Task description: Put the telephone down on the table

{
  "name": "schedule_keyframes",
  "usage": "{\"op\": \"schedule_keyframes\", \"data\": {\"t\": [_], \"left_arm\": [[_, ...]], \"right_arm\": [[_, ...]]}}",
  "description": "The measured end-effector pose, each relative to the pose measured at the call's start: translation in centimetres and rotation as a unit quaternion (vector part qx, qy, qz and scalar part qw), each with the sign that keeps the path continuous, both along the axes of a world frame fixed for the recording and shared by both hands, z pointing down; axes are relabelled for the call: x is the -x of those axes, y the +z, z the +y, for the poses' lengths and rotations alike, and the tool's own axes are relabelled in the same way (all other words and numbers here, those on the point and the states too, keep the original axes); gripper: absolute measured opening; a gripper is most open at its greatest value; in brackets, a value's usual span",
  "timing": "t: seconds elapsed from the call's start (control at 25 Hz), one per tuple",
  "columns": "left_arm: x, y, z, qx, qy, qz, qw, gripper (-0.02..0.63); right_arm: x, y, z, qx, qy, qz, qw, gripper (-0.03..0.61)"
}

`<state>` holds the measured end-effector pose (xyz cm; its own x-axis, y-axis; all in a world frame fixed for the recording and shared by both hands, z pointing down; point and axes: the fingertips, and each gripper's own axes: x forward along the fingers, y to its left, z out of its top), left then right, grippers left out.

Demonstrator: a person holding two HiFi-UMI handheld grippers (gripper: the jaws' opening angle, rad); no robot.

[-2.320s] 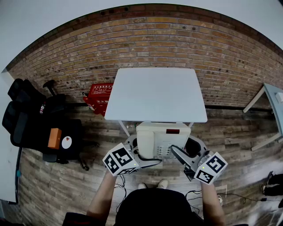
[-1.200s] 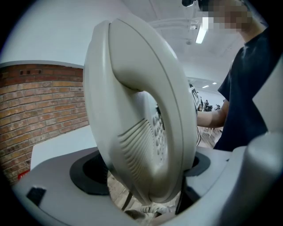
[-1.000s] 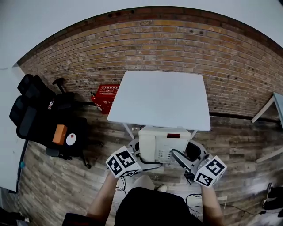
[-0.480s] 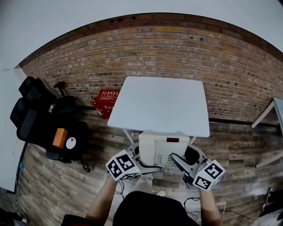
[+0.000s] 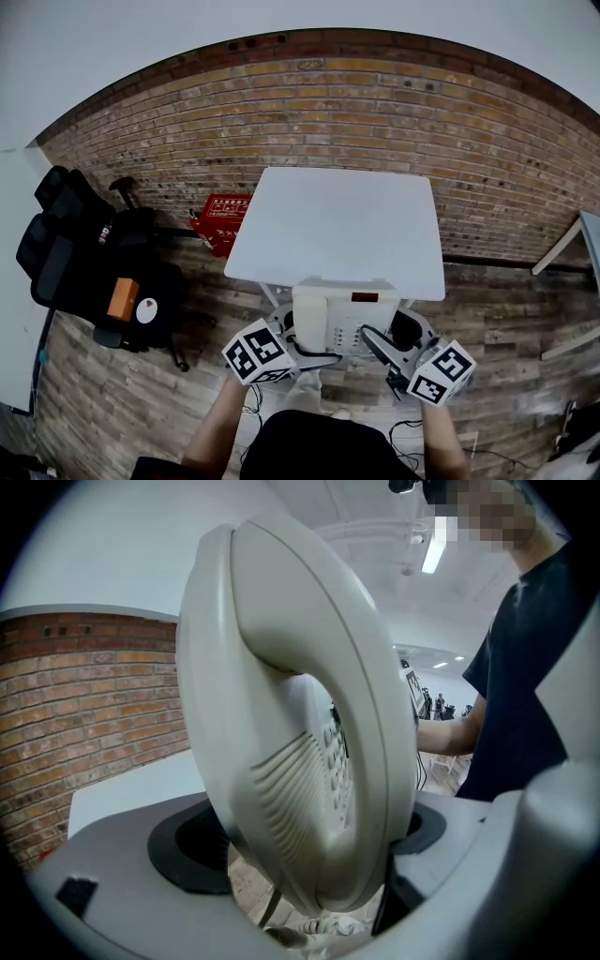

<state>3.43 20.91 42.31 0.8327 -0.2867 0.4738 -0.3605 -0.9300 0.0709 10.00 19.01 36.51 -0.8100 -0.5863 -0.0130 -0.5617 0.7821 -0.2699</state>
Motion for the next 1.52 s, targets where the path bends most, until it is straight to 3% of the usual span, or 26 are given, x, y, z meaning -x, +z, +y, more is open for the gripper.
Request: {"op": "schedule_keyframes", "data": {"t": [0.92,1.52], "left_arm": [[1.2,1.2,-12.2,0.03,0.026,-0.006,0.9992,0.471],[5.6,0.9,-21.0,0.032,0.05,-0.009,0.9982,0.471]], "right_arm": [[1.1,1.3,-12.2,0.034,0.023,0.002,0.999,0.241],[5.4,1.1,-20.8,0.05,0.042,0.004,0.998,0.241]]}}
